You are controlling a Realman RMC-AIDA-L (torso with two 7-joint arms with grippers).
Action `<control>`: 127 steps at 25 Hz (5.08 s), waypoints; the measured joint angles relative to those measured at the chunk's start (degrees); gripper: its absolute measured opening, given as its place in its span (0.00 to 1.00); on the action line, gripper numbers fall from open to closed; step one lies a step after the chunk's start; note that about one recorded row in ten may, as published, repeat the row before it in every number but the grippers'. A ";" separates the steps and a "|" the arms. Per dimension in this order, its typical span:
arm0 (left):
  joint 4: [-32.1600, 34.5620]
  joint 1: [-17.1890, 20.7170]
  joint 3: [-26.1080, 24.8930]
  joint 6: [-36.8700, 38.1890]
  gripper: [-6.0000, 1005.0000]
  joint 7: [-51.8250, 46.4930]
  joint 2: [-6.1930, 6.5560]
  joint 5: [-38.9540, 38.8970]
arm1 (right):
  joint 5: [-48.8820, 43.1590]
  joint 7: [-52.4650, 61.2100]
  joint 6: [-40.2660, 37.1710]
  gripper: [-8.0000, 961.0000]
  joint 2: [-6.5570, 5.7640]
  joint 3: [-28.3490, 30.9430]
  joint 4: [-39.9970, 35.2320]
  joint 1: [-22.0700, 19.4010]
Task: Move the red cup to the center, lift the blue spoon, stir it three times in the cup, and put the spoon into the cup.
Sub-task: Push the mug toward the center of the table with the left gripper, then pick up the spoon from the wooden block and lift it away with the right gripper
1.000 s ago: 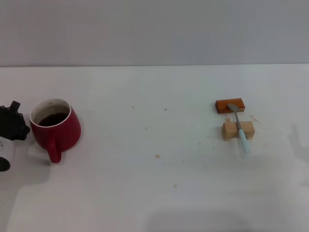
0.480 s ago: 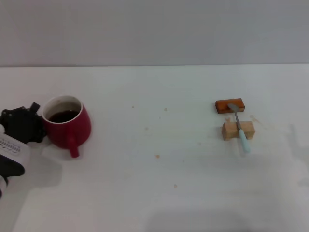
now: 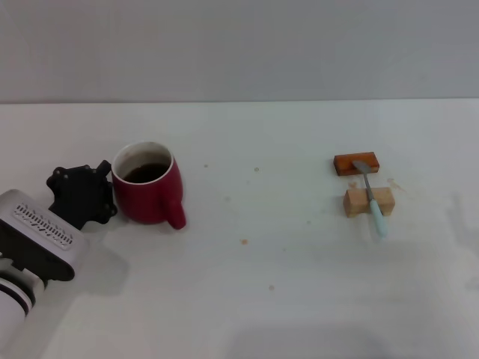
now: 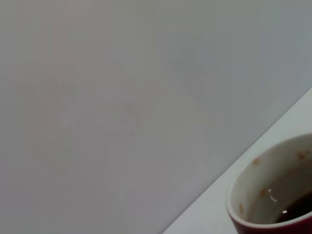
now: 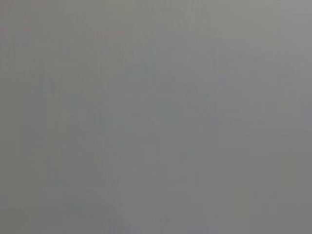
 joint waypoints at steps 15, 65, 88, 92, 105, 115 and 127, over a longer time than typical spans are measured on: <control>-1.53 -0.13 4.92 -0.09 0.07 0.15 0.20 -0.32 | 0.07 0.00 -1.27 0.79 -0.06 -0.08 -0.10 -0.57; -5.84 -4.46 10.89 -2.41 0.13 -0.48 -0.30 1.37 | -0.01 0.00 -2.12 0.79 0.00 -0.09 -0.88 -0.89; -10.65 7.85 -4.29 13.89 0.15 -7.66 0.25 0.84 | -0.10 0.00 -2.11 0.79 0.09 -1.39 -1.93 -0.77; -9.74 12.10 -8.61 18.51 0.16 -18.01 0.41 0.82 | -0.03 0.00 -1.87 0.79 0.09 -3.39 -2.85 -0.36; -8.31 15.50 -11.41 18.51 0.25 -22.11 0.11 0.55 | 0.11 0.00 3.56 0.79 0.33 -6.62 -4.11 0.10; -7.64 15.50 -11.27 18.15 0.64 -22.16 0.01 0.59 | 0.16 1.29 12.17 0.78 0.35 -9.47 -4.54 2.31; -7.46 15.32 -11.18 17.67 0.84 -22.05 0.05 0.81 | 0.16 1.58 12.24 0.77 0.38 -10.36 -5.08 1.97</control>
